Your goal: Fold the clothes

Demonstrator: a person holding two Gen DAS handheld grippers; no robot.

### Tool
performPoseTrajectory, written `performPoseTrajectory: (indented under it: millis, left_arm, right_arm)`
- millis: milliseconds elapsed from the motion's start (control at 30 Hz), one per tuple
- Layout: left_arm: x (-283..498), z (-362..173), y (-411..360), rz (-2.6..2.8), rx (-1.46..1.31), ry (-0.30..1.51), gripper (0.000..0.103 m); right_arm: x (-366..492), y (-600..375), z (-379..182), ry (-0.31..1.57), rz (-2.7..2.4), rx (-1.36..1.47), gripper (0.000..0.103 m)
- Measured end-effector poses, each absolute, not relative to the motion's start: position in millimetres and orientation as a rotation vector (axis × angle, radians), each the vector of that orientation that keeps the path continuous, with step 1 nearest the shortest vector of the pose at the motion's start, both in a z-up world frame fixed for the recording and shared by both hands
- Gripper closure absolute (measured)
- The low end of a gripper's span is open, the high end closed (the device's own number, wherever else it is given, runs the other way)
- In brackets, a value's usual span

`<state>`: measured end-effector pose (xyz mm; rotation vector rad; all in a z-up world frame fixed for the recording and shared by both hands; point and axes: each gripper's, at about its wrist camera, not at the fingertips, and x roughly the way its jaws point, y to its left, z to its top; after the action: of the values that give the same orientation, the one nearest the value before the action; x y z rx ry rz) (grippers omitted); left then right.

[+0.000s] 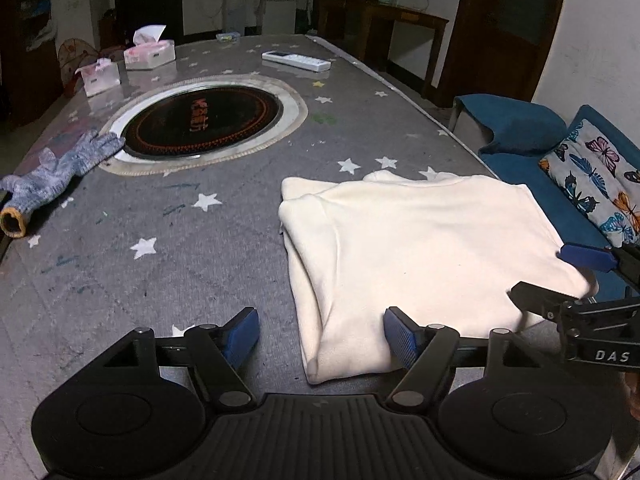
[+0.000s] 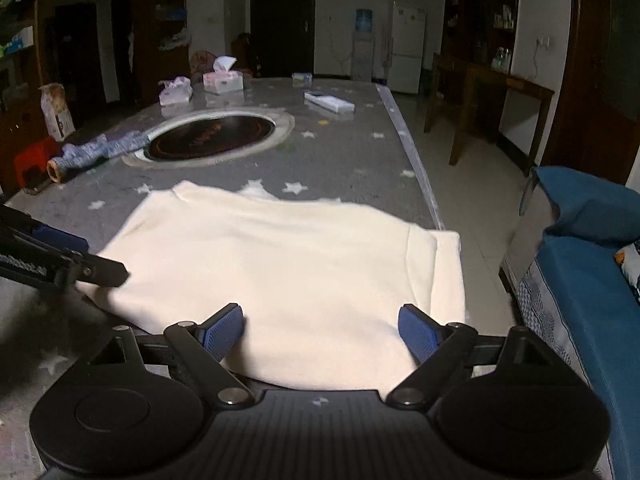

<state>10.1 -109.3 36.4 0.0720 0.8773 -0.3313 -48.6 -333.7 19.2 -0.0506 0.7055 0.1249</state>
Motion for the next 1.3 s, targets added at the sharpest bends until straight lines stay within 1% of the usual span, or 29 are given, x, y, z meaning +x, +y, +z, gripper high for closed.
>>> performPoseTrajectory:
  millis: [133,167,333,500,633,800,1000,1300]
  left_arm:
    - [9.5,33.1,-111.8,-0.329,0.092,0.871,0.029]
    - [9.9,32.2,-112.1,-0.328,0.094,0.872,0.029]
    - [12.0,31.1,-109.5,-0.330,0.081,0.880,0.027]
    - [10.6,34.3,-107.4,-0.328,0.072,0.874,0.027]
    - [9.7,33.7,-104.7,-0.326,0.071,0.873,0.027]
    - [9.6,31.2,-101.0,-0.334,0.059,0.873,0.026]
    - [8.9,34.1,-94.0,-0.329,0.044,0.866,0.025]
    - [7.0,30.2,-86.4,-0.332,0.029,0.874,0.024]
  right_arm:
    - [-50.4,-331.7,20.8,0.698,0.139,-0.019,0.014]
    - [-49.0,-329.8,18.3,0.705,0.139,-0.022,0.013]
    - [-46.3,-322.8,12.4,0.719,0.132,-0.046,0.011]
    - [-45.5,-319.9,21.2,0.700,0.141,-0.023,0.011]
    - [-41.7,-311.1,20.1,0.691,0.166,-0.014,0.008]
    - [-35.8,-303.6,7.7,0.731,0.179,-0.043,0.007]
    - [-36.0,-298.8,21.9,0.698,0.213,-0.046,0.007]
    - [-32.0,-286.0,13.8,0.730,0.269,-0.056,0.006]
